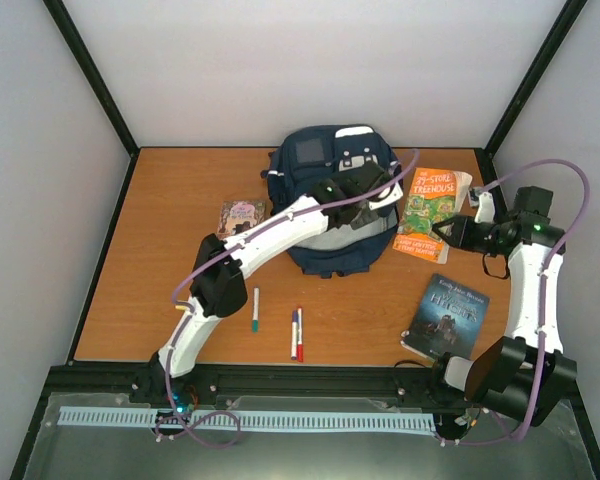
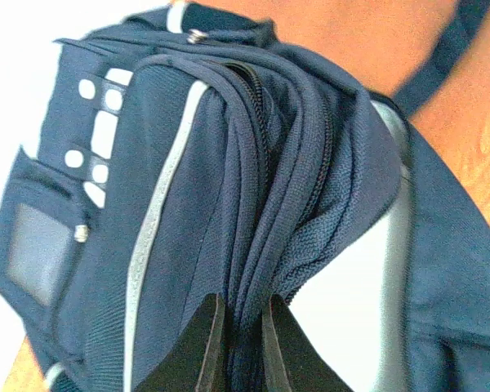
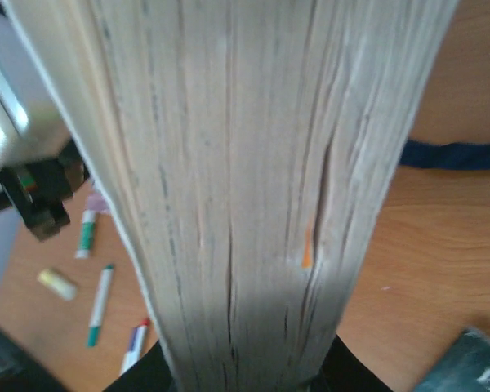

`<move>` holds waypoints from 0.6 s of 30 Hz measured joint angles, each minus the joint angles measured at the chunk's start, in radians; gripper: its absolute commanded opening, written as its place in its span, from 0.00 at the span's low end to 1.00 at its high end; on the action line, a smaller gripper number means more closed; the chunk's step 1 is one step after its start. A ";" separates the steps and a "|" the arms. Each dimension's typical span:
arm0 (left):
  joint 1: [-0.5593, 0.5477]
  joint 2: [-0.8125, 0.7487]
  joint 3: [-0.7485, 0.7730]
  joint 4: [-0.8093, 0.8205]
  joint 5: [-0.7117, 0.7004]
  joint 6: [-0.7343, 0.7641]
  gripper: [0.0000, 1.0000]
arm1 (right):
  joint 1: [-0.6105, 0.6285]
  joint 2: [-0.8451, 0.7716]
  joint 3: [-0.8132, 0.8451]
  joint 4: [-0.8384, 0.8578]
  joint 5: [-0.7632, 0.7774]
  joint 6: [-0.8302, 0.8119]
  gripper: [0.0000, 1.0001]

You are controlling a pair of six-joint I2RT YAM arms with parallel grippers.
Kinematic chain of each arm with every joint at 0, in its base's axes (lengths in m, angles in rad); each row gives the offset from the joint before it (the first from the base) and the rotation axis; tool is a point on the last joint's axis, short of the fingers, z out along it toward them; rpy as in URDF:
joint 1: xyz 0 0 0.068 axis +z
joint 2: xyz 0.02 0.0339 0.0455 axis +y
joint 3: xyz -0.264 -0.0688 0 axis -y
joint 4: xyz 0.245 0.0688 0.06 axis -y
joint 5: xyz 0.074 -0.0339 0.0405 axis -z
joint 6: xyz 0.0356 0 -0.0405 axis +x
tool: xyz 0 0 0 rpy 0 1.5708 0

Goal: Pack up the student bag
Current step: Place the book in the student bag.

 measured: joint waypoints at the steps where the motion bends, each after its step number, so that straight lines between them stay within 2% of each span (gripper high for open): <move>1: 0.002 -0.013 0.021 -0.007 -0.006 -0.005 0.01 | 0.000 0.000 0.013 -0.028 -0.024 0.000 0.03; 11: -0.001 -0.057 0.120 -0.066 -0.036 -0.041 0.01 | 0.000 0.044 0.031 -0.327 -0.209 -0.007 0.03; 18: -0.001 -0.057 0.123 -0.075 -0.062 -0.050 0.01 | 0.050 0.101 -0.024 -0.429 -0.216 -0.015 0.03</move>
